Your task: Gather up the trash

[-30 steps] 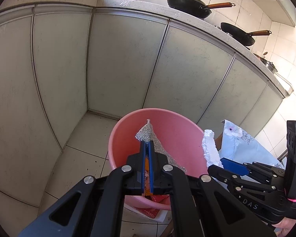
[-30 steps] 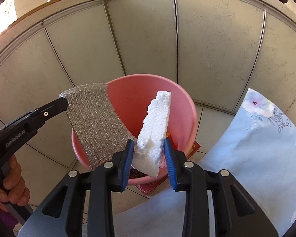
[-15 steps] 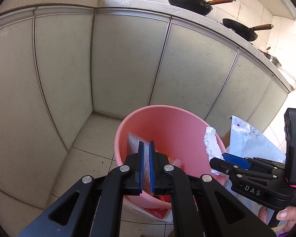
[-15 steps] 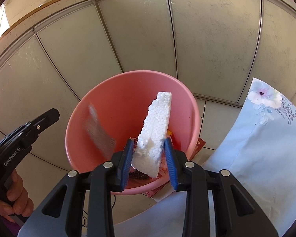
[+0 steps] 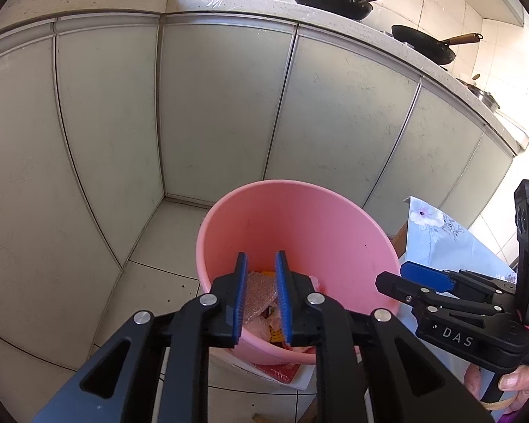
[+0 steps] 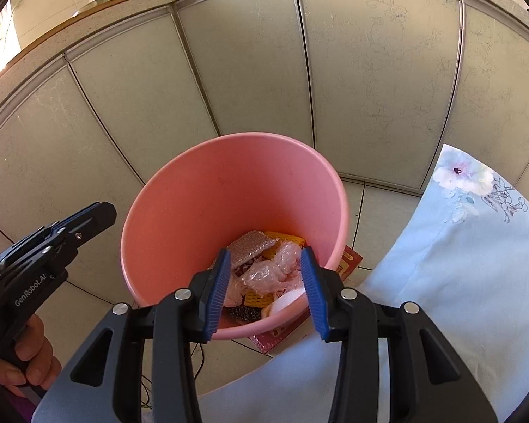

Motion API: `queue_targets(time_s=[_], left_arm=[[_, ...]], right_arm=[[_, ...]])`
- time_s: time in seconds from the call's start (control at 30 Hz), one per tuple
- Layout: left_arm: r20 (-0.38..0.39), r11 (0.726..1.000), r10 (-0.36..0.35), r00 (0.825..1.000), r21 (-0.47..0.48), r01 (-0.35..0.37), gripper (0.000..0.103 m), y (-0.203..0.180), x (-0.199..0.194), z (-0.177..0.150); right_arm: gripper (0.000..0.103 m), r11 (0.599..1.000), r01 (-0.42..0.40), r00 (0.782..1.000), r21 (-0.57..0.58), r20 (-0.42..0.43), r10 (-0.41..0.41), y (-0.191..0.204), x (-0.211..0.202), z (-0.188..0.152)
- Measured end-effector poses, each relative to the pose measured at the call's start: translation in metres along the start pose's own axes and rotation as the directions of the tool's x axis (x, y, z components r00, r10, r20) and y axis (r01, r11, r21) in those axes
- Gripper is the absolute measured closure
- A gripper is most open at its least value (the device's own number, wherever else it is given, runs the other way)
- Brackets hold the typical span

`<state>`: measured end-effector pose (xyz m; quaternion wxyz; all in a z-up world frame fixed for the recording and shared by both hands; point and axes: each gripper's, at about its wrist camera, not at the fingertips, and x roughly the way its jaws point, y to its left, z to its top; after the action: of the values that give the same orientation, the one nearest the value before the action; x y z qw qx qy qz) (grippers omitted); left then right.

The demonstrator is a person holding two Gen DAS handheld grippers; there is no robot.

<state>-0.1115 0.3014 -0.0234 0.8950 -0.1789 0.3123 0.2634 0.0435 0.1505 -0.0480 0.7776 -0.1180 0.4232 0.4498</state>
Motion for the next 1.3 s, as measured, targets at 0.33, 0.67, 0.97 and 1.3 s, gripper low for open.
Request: queue_targets(time_s=[0.33, 0.67, 0.97, 1.3], left_arm=[[-0.016, 1.0, 0.002, 1.0, 0.029, -0.002, 0.078, -0.015, -0.005, -0.003], [-0.025, 0.998, 0.004, 1.0, 0.059, -0.003, 0.078, -0.031, -0.011, -0.006], [-0.022, 0.996, 0.001, 1.0, 0.085, 0.001, 0.078, -0.042, -0.019, -0.007], [-0.016, 0.996, 0.003, 1.0, 0.095, -0.001, 0.078, -0.045, -0.025, -0.007]], right_arm=[[0.061, 1.0, 0.01, 1.0, 0.003, 0.021, -0.01, -0.006, -0.017, -0.009], [0.061, 0.999, 0.016, 0.999, 0.031, 0.037, -0.017, -0.014, -0.034, -0.02], [0.061, 0.999, 0.018, 0.999, 0.039, 0.05, -0.02, -0.017, -0.046, -0.028], [0.061, 1.0, 0.012, 0.996, 0.028, 0.083, -0.015, -0.013, -0.056, -0.025]])
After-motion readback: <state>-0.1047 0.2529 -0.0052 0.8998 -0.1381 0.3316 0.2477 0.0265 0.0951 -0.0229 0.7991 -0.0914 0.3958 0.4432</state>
